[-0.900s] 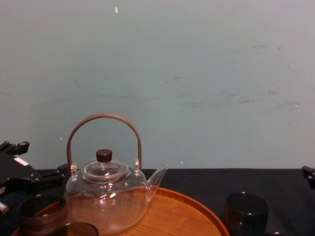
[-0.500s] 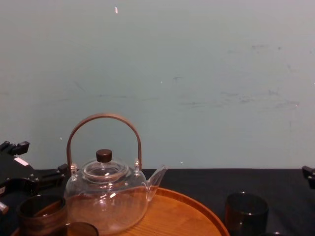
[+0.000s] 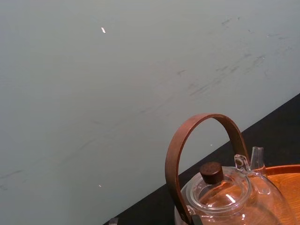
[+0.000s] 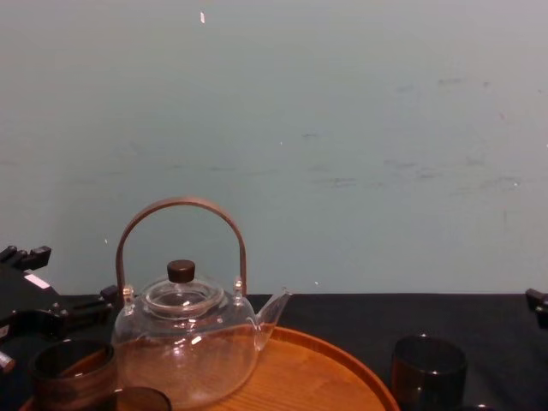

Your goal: Pick up the glass from the table and place it on the tray.

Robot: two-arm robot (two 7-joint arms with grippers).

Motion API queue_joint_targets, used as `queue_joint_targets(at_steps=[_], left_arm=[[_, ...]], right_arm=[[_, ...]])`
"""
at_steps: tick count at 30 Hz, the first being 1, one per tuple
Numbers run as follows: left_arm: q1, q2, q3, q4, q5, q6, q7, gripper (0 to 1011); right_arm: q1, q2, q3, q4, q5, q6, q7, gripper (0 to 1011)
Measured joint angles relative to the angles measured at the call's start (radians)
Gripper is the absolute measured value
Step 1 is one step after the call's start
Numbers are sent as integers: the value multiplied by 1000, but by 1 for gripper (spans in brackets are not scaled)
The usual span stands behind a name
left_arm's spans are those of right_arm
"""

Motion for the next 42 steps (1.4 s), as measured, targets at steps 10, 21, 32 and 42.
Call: queue_joint_targets(at_steps=[10, 21, 32, 42], left_arm=[[0, 0, 0, 0, 0, 0, 0, 1001], [0, 0, 0, 0, 0, 0, 0, 1001], [0, 0, 0, 0, 0, 0, 0, 1001], [0, 0, 0, 0, 0, 0, 0, 1001]], right_arm=[[0, 0, 0, 0, 0, 0, 0, 1002], [0, 0, 0, 0, 0, 0, 0, 1002], [0, -1, 2, 1, 1, 0, 3, 1002], [-30, 25, 32, -55, 46, 34, 111, 1002]])
